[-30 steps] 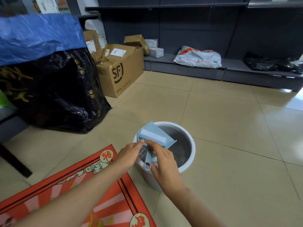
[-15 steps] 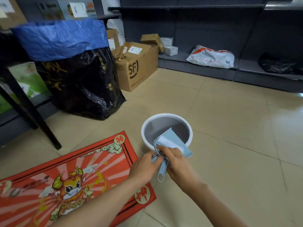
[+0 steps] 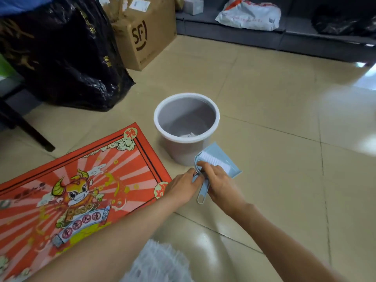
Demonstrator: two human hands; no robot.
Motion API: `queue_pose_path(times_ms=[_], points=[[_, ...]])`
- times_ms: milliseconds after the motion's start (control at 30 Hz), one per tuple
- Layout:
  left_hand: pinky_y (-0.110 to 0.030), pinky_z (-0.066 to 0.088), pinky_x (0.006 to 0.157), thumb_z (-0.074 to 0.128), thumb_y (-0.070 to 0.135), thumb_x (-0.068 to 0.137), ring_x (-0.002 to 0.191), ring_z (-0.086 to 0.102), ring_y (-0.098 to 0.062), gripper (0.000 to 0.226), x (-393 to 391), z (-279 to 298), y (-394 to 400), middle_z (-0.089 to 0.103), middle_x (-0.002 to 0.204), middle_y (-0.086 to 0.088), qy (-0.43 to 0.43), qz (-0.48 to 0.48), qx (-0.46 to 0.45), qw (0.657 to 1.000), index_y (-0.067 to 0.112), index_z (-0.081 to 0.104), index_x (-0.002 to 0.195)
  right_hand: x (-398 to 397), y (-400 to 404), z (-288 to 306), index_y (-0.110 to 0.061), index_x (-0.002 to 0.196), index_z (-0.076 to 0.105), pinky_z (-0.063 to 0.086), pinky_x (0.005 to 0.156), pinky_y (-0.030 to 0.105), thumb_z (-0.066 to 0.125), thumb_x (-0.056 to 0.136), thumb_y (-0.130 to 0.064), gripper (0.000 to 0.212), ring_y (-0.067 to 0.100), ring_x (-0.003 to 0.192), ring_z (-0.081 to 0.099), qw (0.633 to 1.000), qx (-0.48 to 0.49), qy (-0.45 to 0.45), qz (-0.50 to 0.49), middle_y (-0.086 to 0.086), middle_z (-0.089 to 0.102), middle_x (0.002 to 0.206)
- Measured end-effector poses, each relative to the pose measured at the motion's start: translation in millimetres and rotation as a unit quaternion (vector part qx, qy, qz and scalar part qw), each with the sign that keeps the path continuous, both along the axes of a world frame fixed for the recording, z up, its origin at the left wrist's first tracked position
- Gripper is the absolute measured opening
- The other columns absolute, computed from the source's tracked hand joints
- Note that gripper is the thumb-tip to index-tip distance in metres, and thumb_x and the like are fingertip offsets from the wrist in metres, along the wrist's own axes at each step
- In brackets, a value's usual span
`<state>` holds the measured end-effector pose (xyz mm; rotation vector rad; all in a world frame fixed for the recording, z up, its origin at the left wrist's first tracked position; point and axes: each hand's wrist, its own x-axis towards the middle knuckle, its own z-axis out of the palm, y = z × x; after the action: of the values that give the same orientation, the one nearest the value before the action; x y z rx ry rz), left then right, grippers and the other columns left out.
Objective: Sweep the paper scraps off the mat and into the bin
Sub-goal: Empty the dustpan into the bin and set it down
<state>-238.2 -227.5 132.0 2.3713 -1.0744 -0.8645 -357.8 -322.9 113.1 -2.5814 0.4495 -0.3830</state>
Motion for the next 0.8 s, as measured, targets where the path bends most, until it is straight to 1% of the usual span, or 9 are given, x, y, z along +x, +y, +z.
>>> queue_pose_path(times_ms=[67, 133, 233, 333, 400, 467, 533, 700, 800], points=[[-0.041, 0.049, 0.084, 0.026, 0.064, 0.088, 0.104, 0.061, -0.031, 0.055, -3, -19, 1, 0.066, 0.115, -0.006, 0.020, -0.003, 0.025, 0.999, 0.028, 0.052, 0.119, -3, 3, -18, -0.016, 0.131, 0.043, 0.050, 0.081, 0.033, 0.060, 0.083, 0.003, 0.055, 0.025, 0.095, 0.055, 1.000, 0.012, 0.014, -0.004, 0.002, 0.060, 0.108], [-0.039, 0.046, 0.078, 0.028, 0.060, 0.096, 0.102, 0.060, -0.033, 0.047, -4, -37, 4, 0.065, 0.112, -0.010, 0.039, 0.001, 0.051, 0.998, 0.022, 0.051, 0.112, -3, 6, -36, -0.015, 0.134, 0.044, 0.046, 0.084, 0.027, 0.059, 0.084, 0.003, 0.055, 0.026, 0.098, 0.055, 0.999, 0.026, 0.028, -0.009, 0.003, 0.060, 0.110], [-0.042, 0.046, 0.085, 0.024, 0.061, 0.099, 0.106, 0.058, -0.035, 0.051, -4, -60, 8, 0.064, 0.113, -0.015, 0.063, 0.011, 0.071, 0.995, 0.018, 0.050, 0.103, -2, 13, -59, -0.016, 0.141, 0.039, 0.035, 0.086, 0.019, 0.055, 0.088, 0.003, 0.059, 0.024, 0.103, 0.053, 0.996, 0.069, 0.049, -0.032, 0.005, 0.061, 0.115], [-0.044, 0.044, 0.094, 0.021, 0.061, 0.100, 0.112, 0.057, -0.035, 0.059, 0, -83, 11, 0.063, 0.119, -0.017, 0.085, 0.015, 0.084, 0.993, 0.015, 0.054, 0.114, 2, 21, -84, -0.028, 0.140, 0.024, 0.038, 0.079, 0.022, 0.050, 0.089, 0.003, 0.064, 0.023, 0.097, 0.052, 0.992, 0.105, 0.056, -0.050, 0.004, 0.060, 0.112], [-0.046, 0.043, 0.098, 0.020, 0.058, 0.101, 0.116, 0.055, -0.034, 0.058, 2, -92, 13, 0.062, 0.125, -0.015, 0.097, 0.012, 0.087, 0.991, 0.017, 0.054, 0.122, 4, 23, -101, -0.026, 0.145, 0.020, 0.046, 0.081, 0.031, 0.048, 0.088, 0.003, 0.070, 0.024, 0.098, 0.052, 0.989, 0.115, 0.074, -0.057, 0.005, 0.060, 0.112], [-0.045, 0.041, 0.101, 0.019, 0.049, 0.104, 0.120, 0.053, -0.034, 0.052, 3, -104, 12, 0.058, 0.131, -0.012, 0.104, -0.009, 0.094, 0.990, 0.016, 0.051, 0.130, 4, 23, -120, -0.021, 0.151, 0.021, 0.050, 0.084, 0.039, 0.045, 0.087, 0.004, 0.072, 0.026, 0.102, 0.053, 0.985, 0.125, 0.097, -0.070, 0.007, 0.059, 0.114], [-0.045, 0.040, 0.101, 0.018, 0.045, 0.106, 0.121, 0.052, -0.033, 0.050, 4, -114, 10, 0.056, 0.133, -0.010, 0.111, -0.009, 0.103, 0.989, 0.015, 0.050, 0.130, 5, 24, -133, -0.023, 0.152, 0.019, 0.052, 0.084, 0.042, 0.043, 0.088, 0.002, 0.074, 0.026, 0.103, 0.054, 0.981, 0.133, 0.115, -0.085, 0.008, 0.058, 0.115], [-0.045, 0.040, 0.101, 0.017, 0.060, 0.100, 0.121, 0.053, -0.032, 0.058, 10, -144, 6, 0.060, 0.129, -0.008, 0.132, 0.019, 0.135, 0.982, 0.020, 0.053, 0.120, 9, 24, -148, -0.019, 0.153, 0.022, 0.050, 0.085, 0.038, 0.043, 0.092, 0.001, 0.068, 0.025, 0.109, 0.051, 0.980, 0.135, 0.120, -0.085, 0.008, 0.055, 0.124], [-0.045, 0.039, 0.103, 0.015, 0.063, 0.097, 0.123, 0.052, -0.032, 0.061, 12, -154, 2, 0.059, 0.131, -0.009, 0.146, 0.021, 0.140, 0.979, 0.020, 0.051, 0.122, 10, 20, -156, -0.022, 0.154, 0.020, 0.046, 0.089, 0.031, 0.048, 0.093, -0.003, 0.070, 0.019, 0.115, 0.046, 0.981, 0.122, 0.137, -0.069, 0.001, 0.049, 0.136]])
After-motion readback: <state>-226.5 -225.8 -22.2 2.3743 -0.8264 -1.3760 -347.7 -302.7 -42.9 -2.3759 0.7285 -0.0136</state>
